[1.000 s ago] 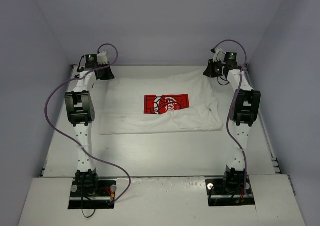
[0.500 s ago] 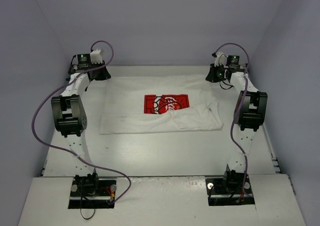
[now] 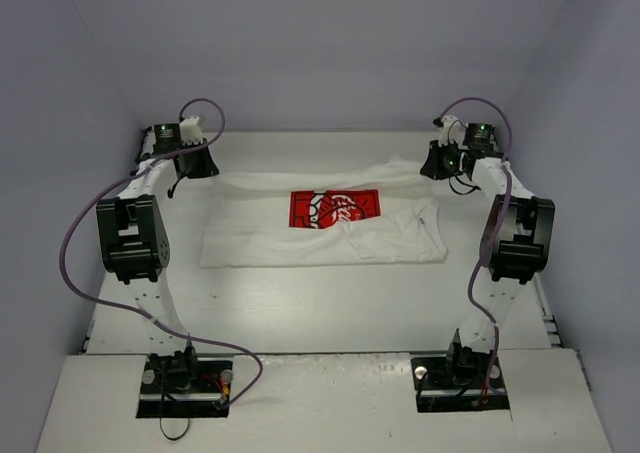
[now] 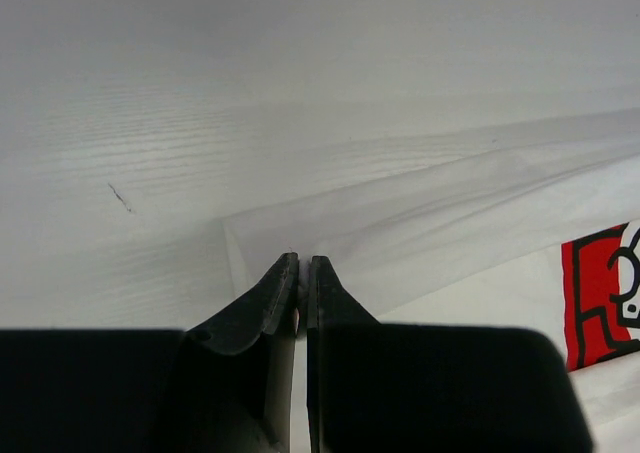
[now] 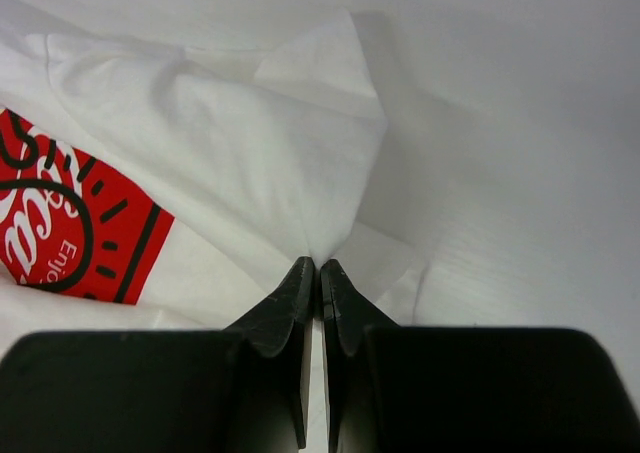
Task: Fold and stack the t-shirts
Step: Fold the other side of the tshirt into a rectangle
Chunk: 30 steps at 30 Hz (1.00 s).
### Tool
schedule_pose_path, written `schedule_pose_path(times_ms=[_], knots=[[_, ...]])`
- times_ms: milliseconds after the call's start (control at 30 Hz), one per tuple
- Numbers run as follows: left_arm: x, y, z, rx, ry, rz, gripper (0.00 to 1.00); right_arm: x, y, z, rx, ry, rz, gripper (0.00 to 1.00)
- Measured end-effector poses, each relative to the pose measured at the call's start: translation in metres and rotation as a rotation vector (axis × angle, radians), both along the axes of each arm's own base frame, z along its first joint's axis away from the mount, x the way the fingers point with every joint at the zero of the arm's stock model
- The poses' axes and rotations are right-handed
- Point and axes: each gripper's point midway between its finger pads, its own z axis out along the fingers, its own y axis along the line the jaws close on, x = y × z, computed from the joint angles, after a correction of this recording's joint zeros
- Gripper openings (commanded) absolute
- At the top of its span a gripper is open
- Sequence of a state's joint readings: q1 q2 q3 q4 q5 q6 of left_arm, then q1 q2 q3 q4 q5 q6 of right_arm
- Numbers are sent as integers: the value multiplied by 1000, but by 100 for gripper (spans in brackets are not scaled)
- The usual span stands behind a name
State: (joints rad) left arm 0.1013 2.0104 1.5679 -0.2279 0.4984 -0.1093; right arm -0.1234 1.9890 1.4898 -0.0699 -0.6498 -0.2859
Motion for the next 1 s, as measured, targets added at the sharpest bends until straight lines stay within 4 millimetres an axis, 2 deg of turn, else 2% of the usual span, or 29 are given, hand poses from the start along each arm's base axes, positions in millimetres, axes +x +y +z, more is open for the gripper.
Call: schedule_pose_path(times_ms=[300,733,833,1000], knots=[[-10,0,3,0,2,9,0,-40,9,-22,3,79,-8,0],[-17,4,5,24,10,21,0,-55,4,-20,-32,81,-49,2],[-26,5,-4,30,30,26,0,-58,3,-25,-39,93,-57,2],[-45,10,-34,57,98,57,0,-65,1,-35,-49,119,-66,2]])
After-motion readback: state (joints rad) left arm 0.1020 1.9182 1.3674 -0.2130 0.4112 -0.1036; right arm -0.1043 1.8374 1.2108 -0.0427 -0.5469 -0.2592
